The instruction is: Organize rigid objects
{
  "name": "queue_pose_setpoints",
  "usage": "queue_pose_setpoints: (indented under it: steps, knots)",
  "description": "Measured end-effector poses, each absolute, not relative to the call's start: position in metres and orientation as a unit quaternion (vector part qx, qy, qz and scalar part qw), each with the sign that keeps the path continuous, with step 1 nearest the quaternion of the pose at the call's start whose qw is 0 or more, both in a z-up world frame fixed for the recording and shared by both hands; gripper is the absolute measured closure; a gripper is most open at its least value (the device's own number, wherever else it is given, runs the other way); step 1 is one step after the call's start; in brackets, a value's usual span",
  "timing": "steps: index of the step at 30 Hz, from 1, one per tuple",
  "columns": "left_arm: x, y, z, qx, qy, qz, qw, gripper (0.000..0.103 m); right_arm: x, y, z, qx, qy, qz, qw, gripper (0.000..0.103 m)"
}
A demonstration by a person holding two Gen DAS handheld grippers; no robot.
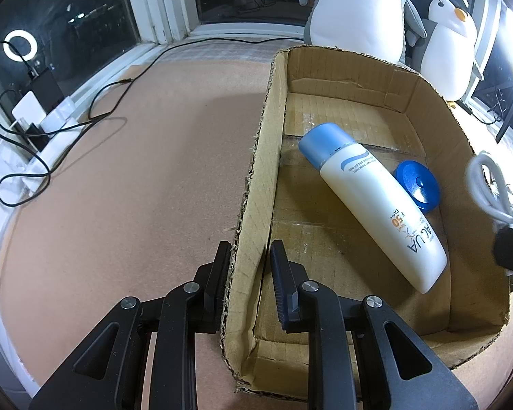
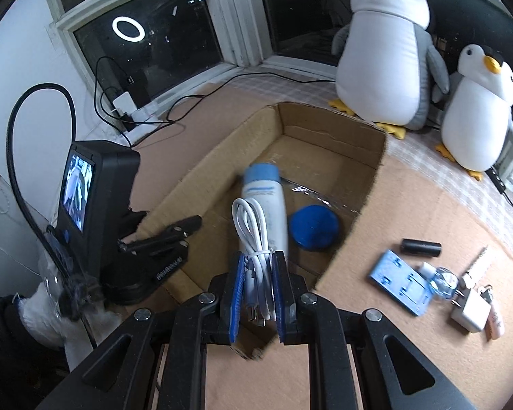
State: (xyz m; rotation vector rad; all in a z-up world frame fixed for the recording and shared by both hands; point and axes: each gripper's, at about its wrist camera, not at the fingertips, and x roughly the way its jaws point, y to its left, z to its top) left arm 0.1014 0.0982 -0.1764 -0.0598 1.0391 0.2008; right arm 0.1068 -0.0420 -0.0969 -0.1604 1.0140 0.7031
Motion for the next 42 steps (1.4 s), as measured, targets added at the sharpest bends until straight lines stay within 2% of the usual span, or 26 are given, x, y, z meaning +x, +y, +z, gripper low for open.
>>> queue_pose_setpoints:
  steps: [13, 15, 17, 19, 31, 40, 42]
  knots:
    - [0.101, 0.099, -0.177, -0.029, 0.495, 0.095, 0.863, 0.083, 0.113, -0.020, -0.111, -0.072, 0.485, 0.333, 0.805, 0.088]
    - [0.100, 0.099, -0.177, -0.030, 0.495, 0.095, 0.863, 0.083, 0.113, -0.022, -0.110, -0.073, 0.481, 0.330, 0.809, 0.080]
    - [0.100, 0.099, -0.177, -0.029, 0.495, 0.095, 0.863, 0.083, 0.113, -0.025, -0.107, -0.071, 0.475, 0.324, 0.815, 0.052]
    - [0.100, 0.098, -0.177, -0.028, 0.494, 0.096, 0.863, 0.083, 0.113, -0.030, -0.103, -0.066, 0.465, 0.316, 0.824, 0.046]
    - [0.100, 0.099, -0.177, -0.027, 0.495, 0.096, 0.863, 0.083, 0.116, -0.063, -0.099, -0.032, 0.470, 0.285, 0.835, 0.046]
    - [0.100, 0.100, -0.177, -0.023, 0.495, 0.097, 0.863, 0.083, 0.117, -0.140, -0.098, 0.018, 0.469, 0.195, 0.861, 0.046]
    - [0.100, 0.100, -0.177, -0.022, 0.495, 0.097, 0.863, 0.083, 0.118, -0.162, -0.100, 0.029, 0.469, 0.167, 0.867, 0.042]
